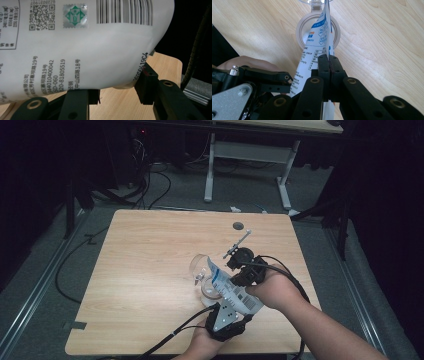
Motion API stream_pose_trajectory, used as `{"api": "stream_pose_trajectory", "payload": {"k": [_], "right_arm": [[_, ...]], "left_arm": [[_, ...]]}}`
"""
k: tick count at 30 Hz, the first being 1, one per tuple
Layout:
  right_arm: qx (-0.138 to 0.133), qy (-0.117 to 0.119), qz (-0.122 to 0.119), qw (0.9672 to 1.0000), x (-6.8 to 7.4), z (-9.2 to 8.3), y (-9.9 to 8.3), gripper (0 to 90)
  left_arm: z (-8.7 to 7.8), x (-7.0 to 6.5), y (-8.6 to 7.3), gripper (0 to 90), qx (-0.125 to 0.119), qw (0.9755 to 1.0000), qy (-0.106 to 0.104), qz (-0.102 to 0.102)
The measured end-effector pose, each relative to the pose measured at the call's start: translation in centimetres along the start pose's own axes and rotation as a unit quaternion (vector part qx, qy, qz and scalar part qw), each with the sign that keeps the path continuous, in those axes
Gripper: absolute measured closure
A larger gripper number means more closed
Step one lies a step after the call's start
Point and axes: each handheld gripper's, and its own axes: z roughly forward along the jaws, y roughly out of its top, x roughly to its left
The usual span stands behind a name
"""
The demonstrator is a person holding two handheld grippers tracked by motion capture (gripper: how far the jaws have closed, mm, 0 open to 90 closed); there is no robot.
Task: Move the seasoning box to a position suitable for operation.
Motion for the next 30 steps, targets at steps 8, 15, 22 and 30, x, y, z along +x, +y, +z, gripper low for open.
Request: {"api": "stream_pose_trajectory", "payload": {"k": [8, 15, 22, 30], "right_arm": [[-0.001, -0.002, -0.001, 1.0000, -0.10, -0.21, 0.01, 90.0], [-0.002, -0.003, -0.002, 1.0000, -0.14, -0.25, 0.05, 90.0], [-0.001, -0.004, 0.000, 1.0000, -0.13, -0.10, -0.01, 90.0], [-0.001, -0.005, -0.002, 1.0000, -0.16, -0.13, -0.01, 90.0]], "left_arm": [[0.07, 0.04, 0.24, 61.3, -0.001, 1.0000, -0.001, 0.000], [0.11, 0.08, 0.27, 61.4, -0.001, 1.0000, -0.001, 0.001], [0.19, 0.04, 0.17, 61.3, 0.000, 1.0000, 0.000, 0.000], [0.24, 0.02, 0.25, 61.4, -0.002, 1.0000, -0.002, -0.003]]}}
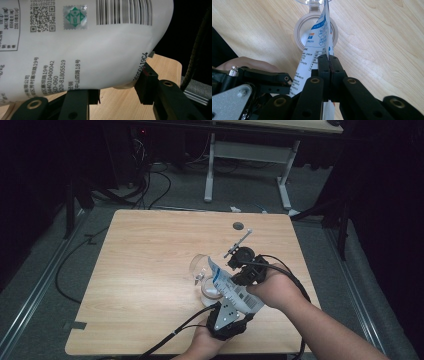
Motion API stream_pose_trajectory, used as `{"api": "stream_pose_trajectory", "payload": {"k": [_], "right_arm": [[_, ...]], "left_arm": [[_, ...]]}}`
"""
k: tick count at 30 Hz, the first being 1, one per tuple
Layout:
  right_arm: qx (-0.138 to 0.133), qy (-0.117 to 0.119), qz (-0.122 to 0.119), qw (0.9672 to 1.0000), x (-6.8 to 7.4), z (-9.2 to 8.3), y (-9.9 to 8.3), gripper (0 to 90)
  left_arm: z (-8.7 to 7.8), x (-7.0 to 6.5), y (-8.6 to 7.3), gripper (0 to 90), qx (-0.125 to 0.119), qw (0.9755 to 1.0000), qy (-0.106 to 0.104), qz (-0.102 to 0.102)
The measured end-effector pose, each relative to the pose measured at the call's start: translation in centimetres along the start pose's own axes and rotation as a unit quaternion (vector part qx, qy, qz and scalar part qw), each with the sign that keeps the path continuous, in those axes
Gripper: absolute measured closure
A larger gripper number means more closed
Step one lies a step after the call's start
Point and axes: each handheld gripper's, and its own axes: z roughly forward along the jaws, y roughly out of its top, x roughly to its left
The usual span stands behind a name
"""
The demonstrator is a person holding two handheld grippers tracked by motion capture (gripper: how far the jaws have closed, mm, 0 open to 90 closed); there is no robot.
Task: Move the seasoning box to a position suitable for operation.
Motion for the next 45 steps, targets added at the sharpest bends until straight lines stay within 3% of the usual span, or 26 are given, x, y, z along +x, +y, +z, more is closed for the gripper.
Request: {"api": "stream_pose_trajectory", "payload": {"k": [45], "right_arm": [[-0.001, -0.002, -0.009, 1.0000, 0.27, 0.02, 0.65, 90.0]], "left_arm": [[-0.25, 0.30, 0.22, 61.4, -0.006, 1.0000, 0.004, -0.002]]}}
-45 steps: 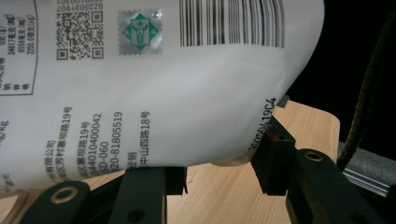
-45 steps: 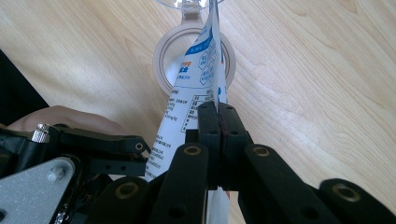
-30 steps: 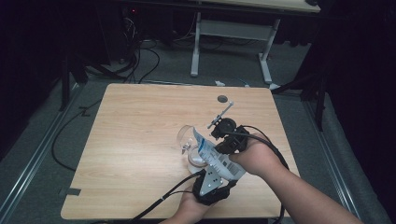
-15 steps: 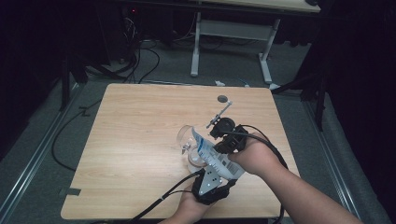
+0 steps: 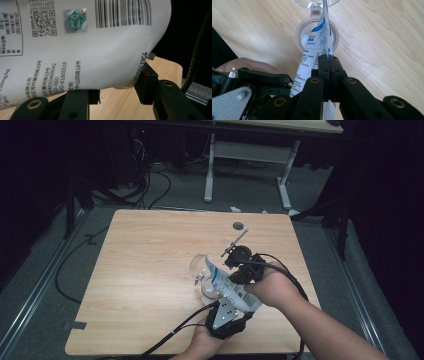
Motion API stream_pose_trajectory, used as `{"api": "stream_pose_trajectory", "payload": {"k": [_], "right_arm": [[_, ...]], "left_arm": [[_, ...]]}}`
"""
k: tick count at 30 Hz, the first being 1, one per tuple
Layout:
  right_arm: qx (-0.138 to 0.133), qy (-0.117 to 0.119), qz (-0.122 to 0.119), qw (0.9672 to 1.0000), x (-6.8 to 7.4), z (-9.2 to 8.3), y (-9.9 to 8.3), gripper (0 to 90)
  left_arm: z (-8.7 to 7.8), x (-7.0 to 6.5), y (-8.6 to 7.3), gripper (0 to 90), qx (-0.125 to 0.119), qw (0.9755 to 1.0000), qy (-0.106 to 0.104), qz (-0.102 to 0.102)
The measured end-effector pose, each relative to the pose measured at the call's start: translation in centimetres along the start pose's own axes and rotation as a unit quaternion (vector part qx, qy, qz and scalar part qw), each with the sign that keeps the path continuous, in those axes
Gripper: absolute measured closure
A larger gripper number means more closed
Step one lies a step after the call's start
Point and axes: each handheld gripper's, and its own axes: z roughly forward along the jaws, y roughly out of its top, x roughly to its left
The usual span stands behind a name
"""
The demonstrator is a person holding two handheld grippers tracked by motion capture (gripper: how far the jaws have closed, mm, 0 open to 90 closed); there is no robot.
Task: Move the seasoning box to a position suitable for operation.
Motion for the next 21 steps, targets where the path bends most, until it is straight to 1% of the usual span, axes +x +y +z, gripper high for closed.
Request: {"api": "stream_pose_trajectory", "payload": {"k": [21], "right_arm": [[0.002, 0.001, 0.000, 1.0000, 0.12, 0.01, 0.06, 90.0]], "left_arm": [[-0.03, -0.03, -0.01, 61.5, 0.000, 1.0000, 0.002, 0.000]]}}
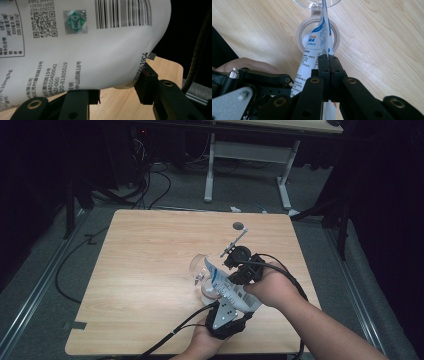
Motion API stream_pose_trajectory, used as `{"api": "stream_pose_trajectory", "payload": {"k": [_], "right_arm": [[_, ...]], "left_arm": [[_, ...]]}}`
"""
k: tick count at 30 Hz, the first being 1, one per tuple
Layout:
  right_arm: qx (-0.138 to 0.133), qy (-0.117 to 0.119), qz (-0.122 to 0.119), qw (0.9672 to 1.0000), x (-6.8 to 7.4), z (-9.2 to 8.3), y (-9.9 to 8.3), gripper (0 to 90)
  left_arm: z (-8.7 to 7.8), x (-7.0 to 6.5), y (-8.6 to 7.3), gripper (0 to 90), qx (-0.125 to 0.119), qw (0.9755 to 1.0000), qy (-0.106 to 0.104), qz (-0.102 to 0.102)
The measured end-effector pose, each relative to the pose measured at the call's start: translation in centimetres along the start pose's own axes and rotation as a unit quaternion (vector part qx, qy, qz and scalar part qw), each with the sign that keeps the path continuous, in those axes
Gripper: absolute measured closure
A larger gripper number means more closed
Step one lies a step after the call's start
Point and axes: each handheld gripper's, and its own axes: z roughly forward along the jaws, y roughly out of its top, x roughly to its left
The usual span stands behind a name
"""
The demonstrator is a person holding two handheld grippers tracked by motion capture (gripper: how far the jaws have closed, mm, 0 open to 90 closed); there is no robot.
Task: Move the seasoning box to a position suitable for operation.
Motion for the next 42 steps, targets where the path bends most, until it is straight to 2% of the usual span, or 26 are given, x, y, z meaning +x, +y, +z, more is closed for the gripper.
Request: {"api": "stream_pose_trajectory", "payload": {"k": [42], "right_arm": [[-0.002, -0.001, -0.005, 1.0000, -0.05, 0.08, 0.28, 90.0]], "left_arm": [[0.06, 0.16, 0.19, 61.4, -0.005, 0.9999, -0.002, -0.011]]}}
